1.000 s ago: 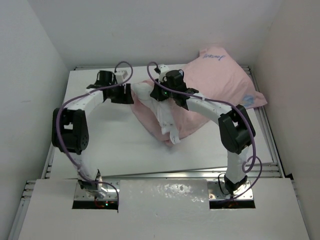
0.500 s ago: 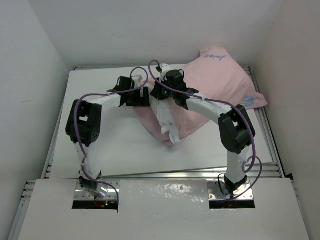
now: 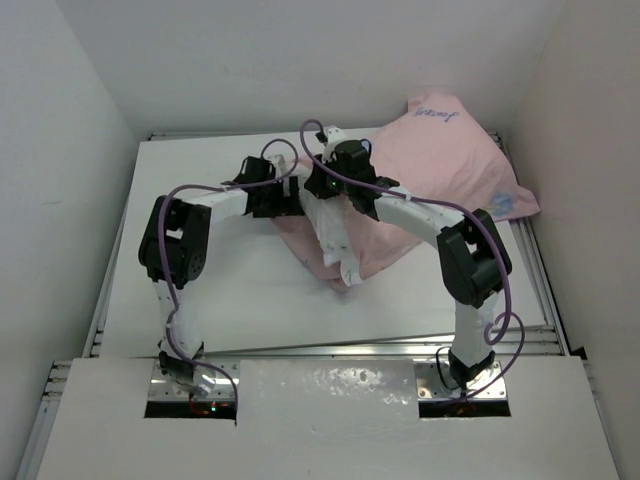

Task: Put the pillow into the pillowcase

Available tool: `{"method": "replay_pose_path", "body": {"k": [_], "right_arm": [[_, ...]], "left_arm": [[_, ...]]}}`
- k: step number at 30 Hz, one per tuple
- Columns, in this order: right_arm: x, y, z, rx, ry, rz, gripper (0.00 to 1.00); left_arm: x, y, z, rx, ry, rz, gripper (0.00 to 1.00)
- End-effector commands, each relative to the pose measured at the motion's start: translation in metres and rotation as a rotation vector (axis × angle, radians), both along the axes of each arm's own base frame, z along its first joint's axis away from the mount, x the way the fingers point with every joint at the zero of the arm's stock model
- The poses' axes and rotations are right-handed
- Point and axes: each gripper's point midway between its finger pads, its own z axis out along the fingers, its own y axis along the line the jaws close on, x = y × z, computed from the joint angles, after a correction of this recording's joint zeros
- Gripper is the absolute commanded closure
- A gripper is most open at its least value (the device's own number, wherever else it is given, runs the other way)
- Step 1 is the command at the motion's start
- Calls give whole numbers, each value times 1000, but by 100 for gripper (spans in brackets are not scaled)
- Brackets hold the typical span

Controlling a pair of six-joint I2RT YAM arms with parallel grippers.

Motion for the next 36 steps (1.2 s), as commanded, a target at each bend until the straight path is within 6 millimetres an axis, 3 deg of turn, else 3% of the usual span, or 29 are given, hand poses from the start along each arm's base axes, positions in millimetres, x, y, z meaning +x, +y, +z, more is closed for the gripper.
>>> {"method": "replay_pose_path", "body": {"k": [1,4,5,7,9,10,12,13,15,18,19,20,21,22,23,24,25,28,32,36], "right_arm": [[-10,27,73,168,-116,81,100],[-14,26,71,168,-108,84,100],[-15,26,70,170,-104,90,100],[-16,28,71,178,-100,97,100],[-18,29,69,181,-98,101,100],[-18,29,69,180,-96,102,100],[-20,27,65,173,-90,99,100],[-21,25,66,168,-91,96,100],[-20,18,59,128,-98,77,100],[-11,-1,48,0,-117,18,100],[-11,-12,36,-72,-88,-4,100],[-3,-16,37,-117,-102,-24,100],[4,-27,32,-194,-116,-46,100],[5,-36,22,-248,-92,-57,100],[11,-40,26,-278,-106,-68,100],[15,-50,11,-361,-89,-80,100],[22,-54,15,-384,-98,-92,100],[24,-65,-5,-489,-71,-70,100],[9,-65,-34,-590,-53,58,100],[-36,-39,-65,-615,-40,332,100]], "left_arm": [[16,-11,1,-20,-15,44,8],[20,-18,-8,-44,-9,57,5],[17,-20,-20,-37,20,55,6],[20,-23,-24,-32,42,55,13],[22,-24,-38,-28,75,62,38],[19,-23,-50,-17,107,62,59],[23,-24,-50,-24,109,68,93],[24,-24,-49,-27,108,69,100],[23,-22,-44,-36,102,49,100],[17,-4,-15,-67,66,-12,100],[15,4,-4,-63,42,-33,100],[13,24,21,-53,-7,-26,100],[8,37,30,-10,-37,-71,100],[8,54,58,15,-102,-67,100],[1,63,63,39,-113,-80,100],[-8,73,66,85,-123,-126,100],[-15,85,80,101,-148,-126,100],[-33,112,98,121,-171,-133,100],[-42,119,122,108,-199,-172,100],[-30,111,145,69,-274,-202,100]]}}
